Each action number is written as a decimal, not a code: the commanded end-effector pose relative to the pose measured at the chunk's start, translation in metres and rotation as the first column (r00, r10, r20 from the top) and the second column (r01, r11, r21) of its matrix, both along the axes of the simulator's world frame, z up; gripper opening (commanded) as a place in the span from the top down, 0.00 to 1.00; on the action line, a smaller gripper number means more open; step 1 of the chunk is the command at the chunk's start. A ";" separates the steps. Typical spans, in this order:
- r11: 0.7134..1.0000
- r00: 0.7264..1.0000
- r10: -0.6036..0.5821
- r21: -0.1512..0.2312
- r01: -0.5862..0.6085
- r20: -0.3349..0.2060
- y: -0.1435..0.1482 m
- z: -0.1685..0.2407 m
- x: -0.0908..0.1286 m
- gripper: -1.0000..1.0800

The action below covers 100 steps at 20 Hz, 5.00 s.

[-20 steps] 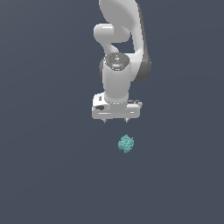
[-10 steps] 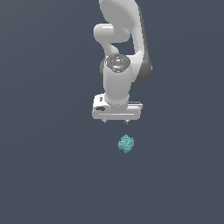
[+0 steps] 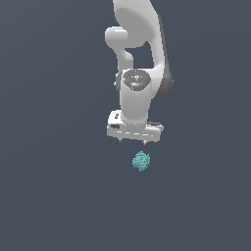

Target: Pick up the object and move it to a goal position.

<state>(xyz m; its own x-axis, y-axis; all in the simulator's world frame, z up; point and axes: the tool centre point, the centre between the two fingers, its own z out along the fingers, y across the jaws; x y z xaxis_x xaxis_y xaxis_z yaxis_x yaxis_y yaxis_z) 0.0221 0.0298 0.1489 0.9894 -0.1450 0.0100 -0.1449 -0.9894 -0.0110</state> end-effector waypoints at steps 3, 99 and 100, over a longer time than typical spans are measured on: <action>0.995 0.995 -0.098 0.001 0.098 -0.004 0.009 -0.012 0.009 0.04; 0.897 0.897 -0.441 -0.010 0.441 -0.011 0.109 0.018 -0.128 1.00; 0.897 0.897 -0.441 -0.010 0.441 -0.011 0.109 0.019 -0.130 1.00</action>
